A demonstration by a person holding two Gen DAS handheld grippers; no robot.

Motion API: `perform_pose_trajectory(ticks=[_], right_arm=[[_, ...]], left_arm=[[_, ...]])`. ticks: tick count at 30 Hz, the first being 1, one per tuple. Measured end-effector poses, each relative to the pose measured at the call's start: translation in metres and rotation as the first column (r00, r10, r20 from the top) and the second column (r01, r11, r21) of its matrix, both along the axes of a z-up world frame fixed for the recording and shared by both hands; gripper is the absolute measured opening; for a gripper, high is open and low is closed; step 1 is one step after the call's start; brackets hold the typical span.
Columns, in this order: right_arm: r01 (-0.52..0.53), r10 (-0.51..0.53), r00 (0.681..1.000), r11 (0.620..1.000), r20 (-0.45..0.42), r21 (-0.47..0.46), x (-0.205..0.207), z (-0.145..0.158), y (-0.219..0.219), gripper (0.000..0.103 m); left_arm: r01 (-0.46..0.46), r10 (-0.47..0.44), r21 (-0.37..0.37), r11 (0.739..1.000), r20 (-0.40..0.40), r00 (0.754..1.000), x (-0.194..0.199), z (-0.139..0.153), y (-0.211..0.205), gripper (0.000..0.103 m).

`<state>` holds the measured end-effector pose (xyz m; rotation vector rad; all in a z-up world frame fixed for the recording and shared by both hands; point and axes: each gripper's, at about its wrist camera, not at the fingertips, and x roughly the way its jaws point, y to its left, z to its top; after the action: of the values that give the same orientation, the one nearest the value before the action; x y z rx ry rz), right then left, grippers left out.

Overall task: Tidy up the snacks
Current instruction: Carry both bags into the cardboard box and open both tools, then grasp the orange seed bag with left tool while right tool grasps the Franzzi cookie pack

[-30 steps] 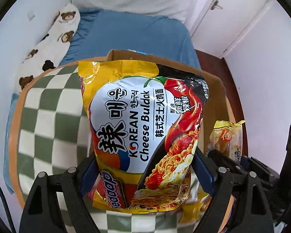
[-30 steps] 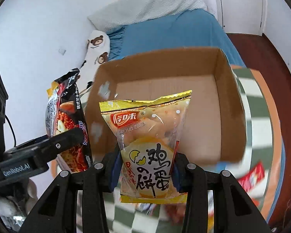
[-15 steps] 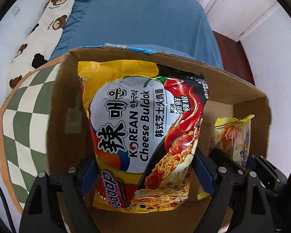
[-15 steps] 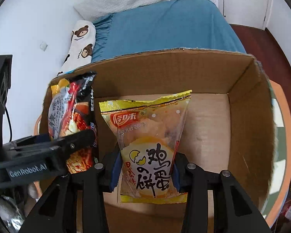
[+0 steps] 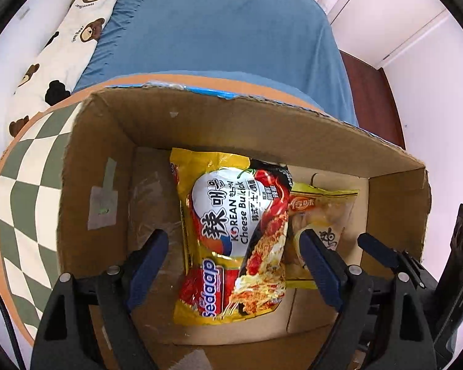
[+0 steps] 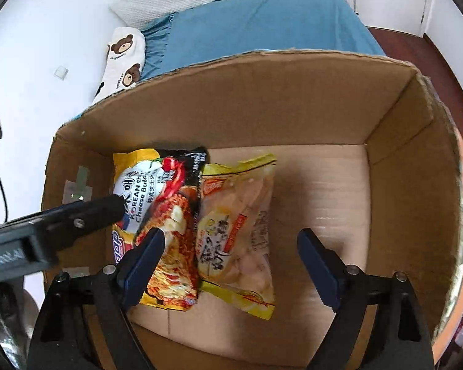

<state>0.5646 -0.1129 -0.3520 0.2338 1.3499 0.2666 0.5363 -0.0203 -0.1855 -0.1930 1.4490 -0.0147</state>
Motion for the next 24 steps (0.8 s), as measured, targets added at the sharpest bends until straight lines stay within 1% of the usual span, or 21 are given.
perform_pose_trajectory(ticks=[1, 4, 6, 10, 16, 21, 24], right_arm=[[0.004, -0.004, 1.0, 1.0, 0.001, -0.007, 0.003, 0.0, 0.002, 0.09], [0.018, -0.018, 1.0, 0.999, 0.007, -0.028, -0.007, 0.009, -0.002, 0.09], [0.019, -0.018, 1.0, 0.999, 0.023, -0.04, -0.012, 0.015, -0.001, 0.09], [0.022, -0.015, 0.997, 0.995, 0.07, -0.095, -0.037, 0.037, -0.004, 0.09], [0.03, -0.009, 0.989, 0.99, 0.15, -0.136, -0.071, 0.07, -0.01, 0.09], [0.041, -0.012, 0.979, 0.989, 0.202, -0.142, -0.098, 0.094, -0.009, 0.09], [0.047, -0.012, 0.971, 0.989, 0.238, -0.143, -0.116, 0.11, -0.008, 0.09]], left_arm=[[0.002, -0.002, 0.006, 1.0, 0.006, 1.0, 0.0, 0.0, 0.001, 0.087], [0.006, -0.006, 0.025, 1.0, 0.026, 1.0, -0.01, 0.009, -0.001, 0.087], [0.007, -0.009, 0.04, 0.999, 0.045, 0.999, -0.009, 0.007, 0.006, 0.087], [0.01, -0.017, 0.07, 0.998, 0.101, 0.995, -0.032, 0.022, 0.005, 0.087], [0.015, -0.032, 0.098, 0.995, 0.175, 0.984, -0.067, 0.044, 0.001, 0.087], [0.012, -0.033, 0.095, 0.995, 0.226, 0.974, -0.093, 0.065, 0.0, 0.087], [0.008, -0.041, 0.122, 0.993, 0.271, 0.962, -0.109, 0.081, -0.003, 0.087]])
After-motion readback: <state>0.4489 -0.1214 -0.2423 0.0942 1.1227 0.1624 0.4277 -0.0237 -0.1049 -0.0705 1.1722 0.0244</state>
